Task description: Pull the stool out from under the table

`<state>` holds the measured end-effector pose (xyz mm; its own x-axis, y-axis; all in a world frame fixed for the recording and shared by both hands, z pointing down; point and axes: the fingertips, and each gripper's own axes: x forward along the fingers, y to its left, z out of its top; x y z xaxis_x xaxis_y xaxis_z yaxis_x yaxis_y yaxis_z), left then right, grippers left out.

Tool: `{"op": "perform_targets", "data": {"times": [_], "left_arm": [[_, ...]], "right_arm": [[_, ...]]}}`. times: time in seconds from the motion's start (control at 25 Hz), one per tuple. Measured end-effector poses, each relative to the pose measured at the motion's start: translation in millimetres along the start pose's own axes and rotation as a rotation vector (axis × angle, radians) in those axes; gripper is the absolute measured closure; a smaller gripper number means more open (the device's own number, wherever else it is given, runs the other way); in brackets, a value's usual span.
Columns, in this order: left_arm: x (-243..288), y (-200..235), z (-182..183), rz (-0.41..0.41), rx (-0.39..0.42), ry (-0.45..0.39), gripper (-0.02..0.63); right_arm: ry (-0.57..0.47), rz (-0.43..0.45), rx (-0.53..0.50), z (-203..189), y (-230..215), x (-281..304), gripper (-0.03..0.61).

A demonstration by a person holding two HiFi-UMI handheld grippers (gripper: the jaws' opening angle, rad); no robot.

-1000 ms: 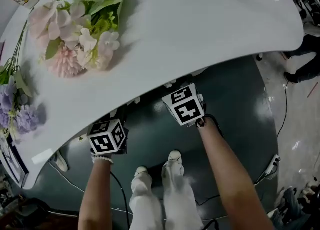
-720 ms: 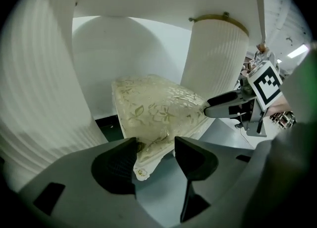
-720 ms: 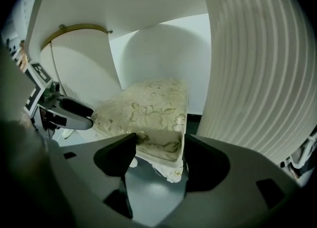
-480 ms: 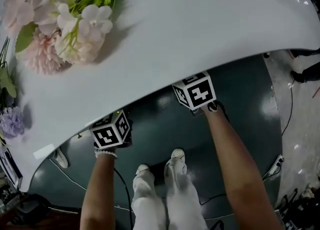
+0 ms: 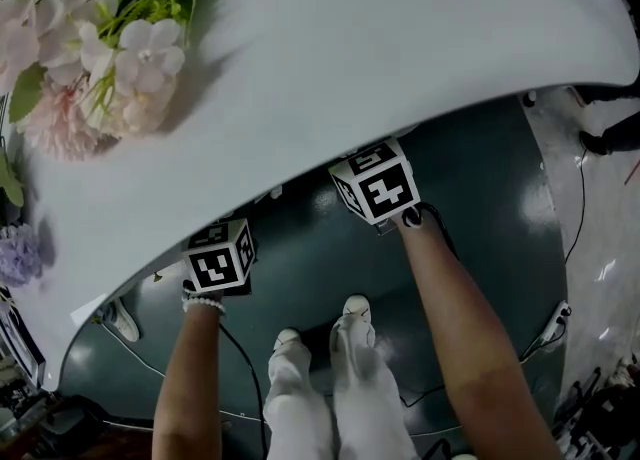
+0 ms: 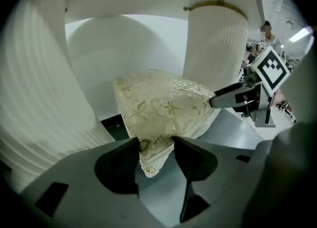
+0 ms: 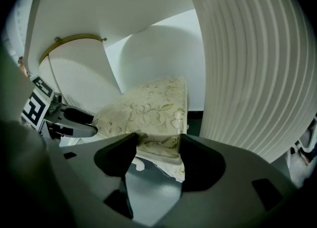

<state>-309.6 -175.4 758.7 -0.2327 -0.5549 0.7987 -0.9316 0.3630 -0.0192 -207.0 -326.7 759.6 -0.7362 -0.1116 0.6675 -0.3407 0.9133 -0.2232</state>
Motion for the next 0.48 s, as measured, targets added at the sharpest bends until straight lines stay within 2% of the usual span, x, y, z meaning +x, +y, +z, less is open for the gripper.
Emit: {"op": "perform_targets", "data": {"times": [0.24,0.48], "left_arm": [[-4,-3,-5,-0.03,0.053,0.05,0.396],[-13,-11,-17,-0.058,0.053,0.062,0.404]], "right_arm": [[0.01,-0.012,0.012,-6,2,-6,0.285],[0.023,-0.018,0.022,-21,8,-18,0.285]]}}
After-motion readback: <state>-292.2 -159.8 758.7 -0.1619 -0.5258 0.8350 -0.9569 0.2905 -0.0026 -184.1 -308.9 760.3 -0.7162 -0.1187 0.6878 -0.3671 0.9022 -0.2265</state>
